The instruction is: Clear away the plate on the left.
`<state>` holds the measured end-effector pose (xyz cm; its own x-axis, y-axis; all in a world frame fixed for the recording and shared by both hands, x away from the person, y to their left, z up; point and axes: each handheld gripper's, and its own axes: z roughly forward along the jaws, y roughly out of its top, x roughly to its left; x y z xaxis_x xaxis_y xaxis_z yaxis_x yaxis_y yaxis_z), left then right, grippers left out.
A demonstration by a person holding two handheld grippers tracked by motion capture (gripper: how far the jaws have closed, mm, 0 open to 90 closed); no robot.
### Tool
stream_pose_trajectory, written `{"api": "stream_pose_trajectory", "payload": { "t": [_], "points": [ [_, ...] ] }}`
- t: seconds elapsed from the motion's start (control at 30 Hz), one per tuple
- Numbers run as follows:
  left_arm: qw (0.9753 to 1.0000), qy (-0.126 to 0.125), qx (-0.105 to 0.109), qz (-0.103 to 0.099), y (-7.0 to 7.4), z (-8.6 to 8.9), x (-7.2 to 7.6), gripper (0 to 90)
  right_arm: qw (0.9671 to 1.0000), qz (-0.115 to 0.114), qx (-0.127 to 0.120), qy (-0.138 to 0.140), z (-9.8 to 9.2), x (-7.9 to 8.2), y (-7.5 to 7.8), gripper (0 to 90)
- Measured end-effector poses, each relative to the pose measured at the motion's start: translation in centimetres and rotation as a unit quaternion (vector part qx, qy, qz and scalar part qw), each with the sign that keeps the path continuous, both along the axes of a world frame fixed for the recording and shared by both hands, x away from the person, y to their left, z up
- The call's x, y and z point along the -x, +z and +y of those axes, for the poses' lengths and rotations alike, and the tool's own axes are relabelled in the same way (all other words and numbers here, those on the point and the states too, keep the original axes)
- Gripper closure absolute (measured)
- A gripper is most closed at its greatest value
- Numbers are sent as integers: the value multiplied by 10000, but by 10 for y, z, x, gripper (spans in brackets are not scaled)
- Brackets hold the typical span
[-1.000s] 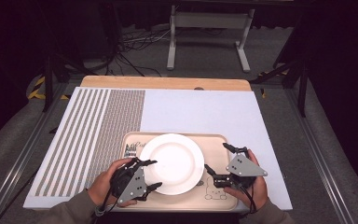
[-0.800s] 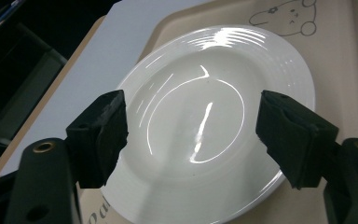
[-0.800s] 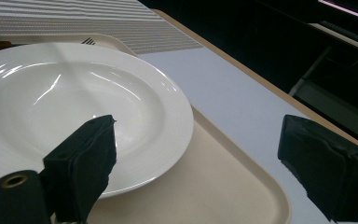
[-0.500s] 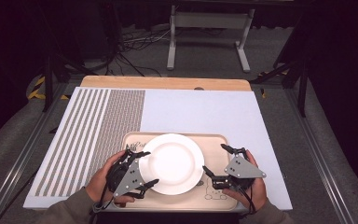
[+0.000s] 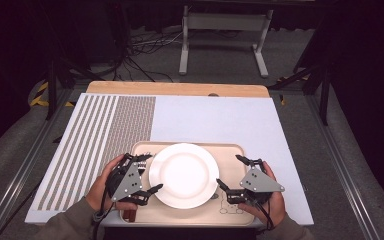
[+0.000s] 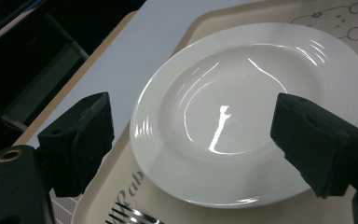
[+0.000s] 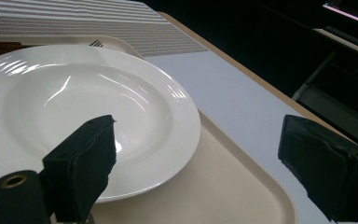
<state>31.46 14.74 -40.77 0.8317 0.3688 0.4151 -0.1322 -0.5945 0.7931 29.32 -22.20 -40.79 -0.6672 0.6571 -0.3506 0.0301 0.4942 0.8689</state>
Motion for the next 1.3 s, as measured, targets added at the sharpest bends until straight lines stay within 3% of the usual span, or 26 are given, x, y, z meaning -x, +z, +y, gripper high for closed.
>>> {"api": "stream_pose_trajectory", "payload": {
  "t": [0.27, 0.5, 0.7, 1.1, 1.3],
  "points": [
    [9999, 146, 30, -55, -4, 9, -7, 135, 10000, 1, -22, 27, 1, 1, 1, 124],
    [9995, 306, 89, 14, -8, 19, -12, 133, 10000, 7, -17, 51, 1, 2, 0, 124],
    [9991, 411, 116, -13, -8, 31, -16, 132, 9999, -26, 88, 71, 2, 1, -2, 124],
    [9979, 558, 279, 191, -15, 52, -17, 126, 10000, 9, 71, 7, -2, 3, -4, 124],
    [9963, 630, 512, 290, -17, 62, -16, 115, 9999, 23, 70, -74, -6, 5, -5, 124]
  ]
}}
